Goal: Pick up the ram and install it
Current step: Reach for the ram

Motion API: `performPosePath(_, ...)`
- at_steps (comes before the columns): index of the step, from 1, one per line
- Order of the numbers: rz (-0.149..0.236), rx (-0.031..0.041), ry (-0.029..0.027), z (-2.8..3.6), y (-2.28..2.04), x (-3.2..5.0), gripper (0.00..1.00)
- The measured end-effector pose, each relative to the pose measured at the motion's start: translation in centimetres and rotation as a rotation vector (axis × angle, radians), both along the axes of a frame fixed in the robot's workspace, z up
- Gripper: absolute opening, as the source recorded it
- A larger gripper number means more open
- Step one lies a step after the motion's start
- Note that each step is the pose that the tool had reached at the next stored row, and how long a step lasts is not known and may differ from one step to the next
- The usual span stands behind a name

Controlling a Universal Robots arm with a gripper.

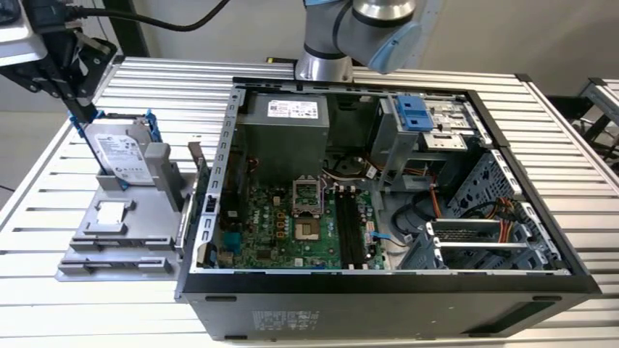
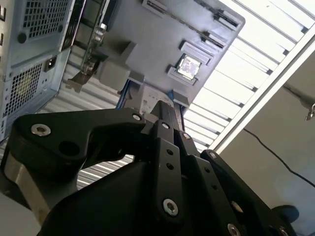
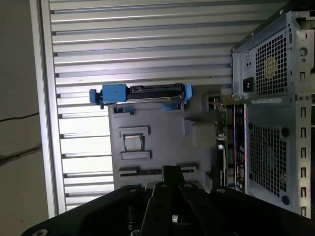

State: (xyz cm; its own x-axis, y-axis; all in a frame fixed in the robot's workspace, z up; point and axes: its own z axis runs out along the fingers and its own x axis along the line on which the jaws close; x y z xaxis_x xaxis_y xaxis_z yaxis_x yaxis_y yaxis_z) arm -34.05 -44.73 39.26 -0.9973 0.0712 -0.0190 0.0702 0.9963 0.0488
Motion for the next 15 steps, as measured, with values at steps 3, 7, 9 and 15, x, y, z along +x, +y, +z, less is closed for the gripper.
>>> performPosePath(3, 0.006, 0.0000, -0.0001, 0.00, -0.60, -0.01, 0.00)
performPosePath(7, 0.023, -0.0001, 0.0000, -0.01, -1.01, -0.11, 0.00)
performPosePath(9, 0.033, -0.0001, -0.0001, -0.01, -1.16, -0.23, 0.00)
performPosePath(15, 0.043, 0.0002, -0.0001, -0.02, -2.05, -0.60, 0.00)
